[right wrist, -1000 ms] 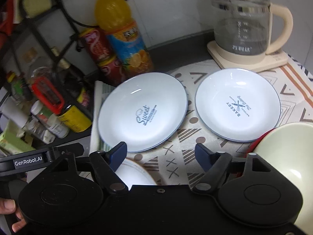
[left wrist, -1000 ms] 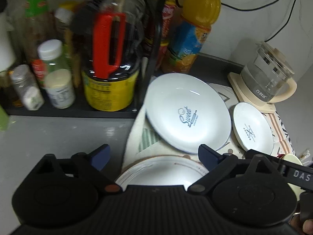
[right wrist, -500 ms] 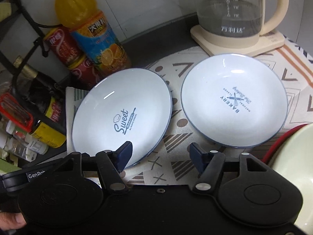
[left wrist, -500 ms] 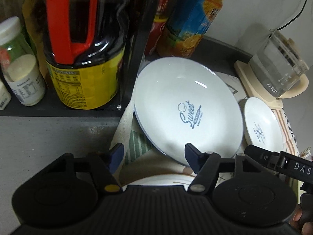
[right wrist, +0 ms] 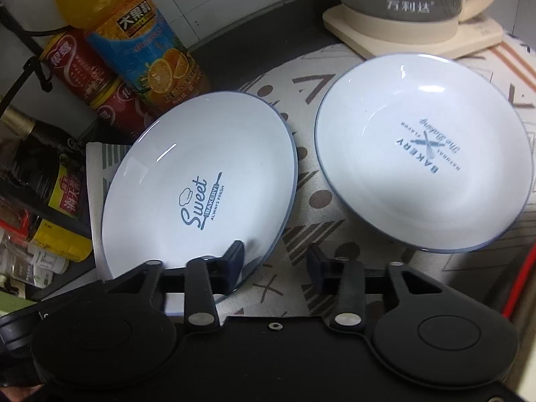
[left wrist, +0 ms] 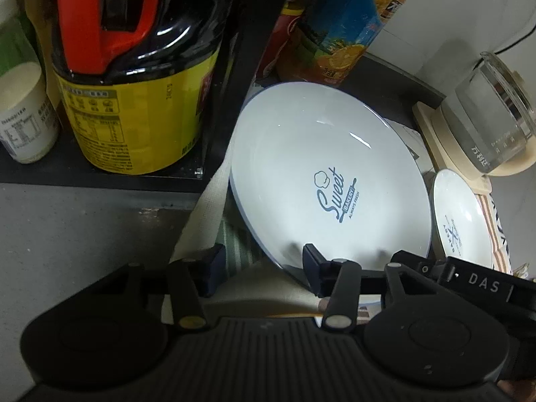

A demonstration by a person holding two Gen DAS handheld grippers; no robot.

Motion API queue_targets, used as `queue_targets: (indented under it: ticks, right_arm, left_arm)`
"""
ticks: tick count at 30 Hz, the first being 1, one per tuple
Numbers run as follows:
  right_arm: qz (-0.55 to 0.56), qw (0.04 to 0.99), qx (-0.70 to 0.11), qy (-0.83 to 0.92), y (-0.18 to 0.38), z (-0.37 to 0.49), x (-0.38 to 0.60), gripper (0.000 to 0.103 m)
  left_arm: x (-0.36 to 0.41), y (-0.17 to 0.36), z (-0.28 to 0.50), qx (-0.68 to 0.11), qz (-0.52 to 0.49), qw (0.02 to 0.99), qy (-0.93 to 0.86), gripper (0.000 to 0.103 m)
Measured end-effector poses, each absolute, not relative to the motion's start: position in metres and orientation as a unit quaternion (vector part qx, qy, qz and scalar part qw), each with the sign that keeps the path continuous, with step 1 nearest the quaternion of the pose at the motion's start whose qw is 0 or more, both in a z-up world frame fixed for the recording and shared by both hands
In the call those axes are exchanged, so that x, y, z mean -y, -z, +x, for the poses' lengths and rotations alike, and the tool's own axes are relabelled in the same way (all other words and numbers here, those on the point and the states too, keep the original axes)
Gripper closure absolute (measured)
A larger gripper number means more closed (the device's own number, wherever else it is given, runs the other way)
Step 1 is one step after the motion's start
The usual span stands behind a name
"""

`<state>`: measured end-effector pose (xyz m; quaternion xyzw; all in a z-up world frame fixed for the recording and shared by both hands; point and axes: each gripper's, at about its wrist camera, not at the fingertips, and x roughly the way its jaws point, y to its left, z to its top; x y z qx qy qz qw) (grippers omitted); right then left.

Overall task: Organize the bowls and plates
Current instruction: 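Close both grippers on the rim of the white 'Sweet' plate, then lift the 'Sweet' plate with both grippers and carry it over the flower plate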

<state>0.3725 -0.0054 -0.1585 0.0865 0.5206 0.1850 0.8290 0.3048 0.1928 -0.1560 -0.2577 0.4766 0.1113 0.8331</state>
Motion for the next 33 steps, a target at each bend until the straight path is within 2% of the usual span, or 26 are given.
queue_targets:
  ticks: [9,11,12,13,14,18,33]
  right_arm:
    - [0.097,0.83,-0.514,-0.192,0.166,0.379,-0.002,0.069]
    - [0.091,0.832,-0.51,-0.198,0.167,0.38,-0.005,0.082]
    - [0.083,0.833,-0.51,-0.197,0.168,0.381,-0.007,0.083]
    - [0.084,0.834,-0.509,-0.196,0.168,0.381,-0.007,0.084]
    - [0.085,0.833,-0.51,-0.196,0.168,0.381,-0.006,0.085]
    - [0.086,0.836,-0.5,-0.209,0.16,0.373,-0.001,0.088]
    - [0.072,0.86,-0.451,-0.228,0.119,0.338,0.022,0.088]
  left_arm:
    - [-0.191,0.159,0.313,-0.47,-0.243,0.841,-0.11,0.061]
    - [-0.19,0.16,0.313,-0.468,-0.243,0.842,-0.112,0.062]
    - [-0.189,0.16,0.313,-0.468,-0.238,0.843,-0.113,0.065]
    - [-0.188,0.16,0.313,-0.468,-0.237,0.845,-0.108,0.079]
    - [-0.188,0.16,0.313,-0.466,-0.247,0.844,-0.099,0.082]
    - [-0.186,0.155,0.31,-0.461,-0.246,0.846,-0.108,0.084]
    - [-0.161,0.12,0.281,-0.438,-0.249,0.857,-0.109,0.084]
